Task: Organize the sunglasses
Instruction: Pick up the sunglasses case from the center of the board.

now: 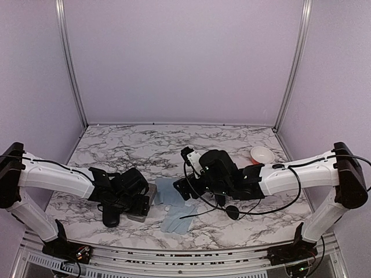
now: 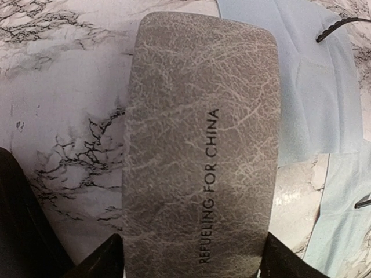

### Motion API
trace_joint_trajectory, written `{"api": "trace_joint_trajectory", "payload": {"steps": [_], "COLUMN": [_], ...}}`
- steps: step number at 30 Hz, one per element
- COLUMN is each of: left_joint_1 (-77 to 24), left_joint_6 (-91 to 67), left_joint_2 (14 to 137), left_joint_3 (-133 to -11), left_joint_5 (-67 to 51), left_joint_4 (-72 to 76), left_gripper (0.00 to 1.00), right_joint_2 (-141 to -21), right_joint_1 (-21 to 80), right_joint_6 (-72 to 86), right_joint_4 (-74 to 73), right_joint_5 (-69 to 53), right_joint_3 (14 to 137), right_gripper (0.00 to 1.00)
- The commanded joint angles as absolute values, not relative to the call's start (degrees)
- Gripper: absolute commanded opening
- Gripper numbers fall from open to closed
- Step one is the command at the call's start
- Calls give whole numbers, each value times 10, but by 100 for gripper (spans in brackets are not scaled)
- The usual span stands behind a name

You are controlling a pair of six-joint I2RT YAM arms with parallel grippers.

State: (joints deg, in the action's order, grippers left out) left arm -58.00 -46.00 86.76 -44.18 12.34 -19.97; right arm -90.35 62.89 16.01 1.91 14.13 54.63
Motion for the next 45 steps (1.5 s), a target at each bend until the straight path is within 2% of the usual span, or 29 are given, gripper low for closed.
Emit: {"api": "trace_joint_trajectory", "payload": {"steps": [1, 7, 13, 16, 19, 21, 29, 33, 37, 41, 45], "left_joint_1": [-583, -582, -583, -582, -582, -582, -580, -574, -574, -573, -568], "left_joint_6": [-467, -455, -457, -456, -459, -467, -496, -493, -482, -470, -450], "left_joint_2": [858, 854, 838, 826, 828, 838, 904, 942, 952, 943, 903], "left_joint_3": [-436, -438, -432, -429, -430, -432, -501, -544, -549, -552, -571], "left_joint_5": [132, 146, 146, 144, 150, 161, 201, 204, 199, 195, 192], "left_joint_4": [-213, -215, -220, -220, -229, -239, -290, -313, -312, -313, -338], "left_gripper": [73, 52, 51, 57, 78, 86, 89, 80, 66, 59, 59], "right_joint_2": [-923, -935, -945, -948, -951, -954, -962, -955, -949, -948, -944], "right_joint_1": [632, 632, 633, 633, 633, 633, 633, 632, 633, 633, 633], "right_joint_6": [151, 146, 164, 172, 175, 175, 176, 181, 186, 186, 183], "right_joint_4": [36, 38, 38, 45, 46, 47, 42, 39, 46, 44, 46], "right_joint_5": [133, 119, 105, 93, 90, 89, 90, 91, 93, 92, 78], "right_joint_3": [580, 598, 602, 601, 601, 601, 599, 592, 580, 579, 591], "right_gripper": [92, 92, 92, 92, 92, 92, 92, 92, 92, 92, 92]}}
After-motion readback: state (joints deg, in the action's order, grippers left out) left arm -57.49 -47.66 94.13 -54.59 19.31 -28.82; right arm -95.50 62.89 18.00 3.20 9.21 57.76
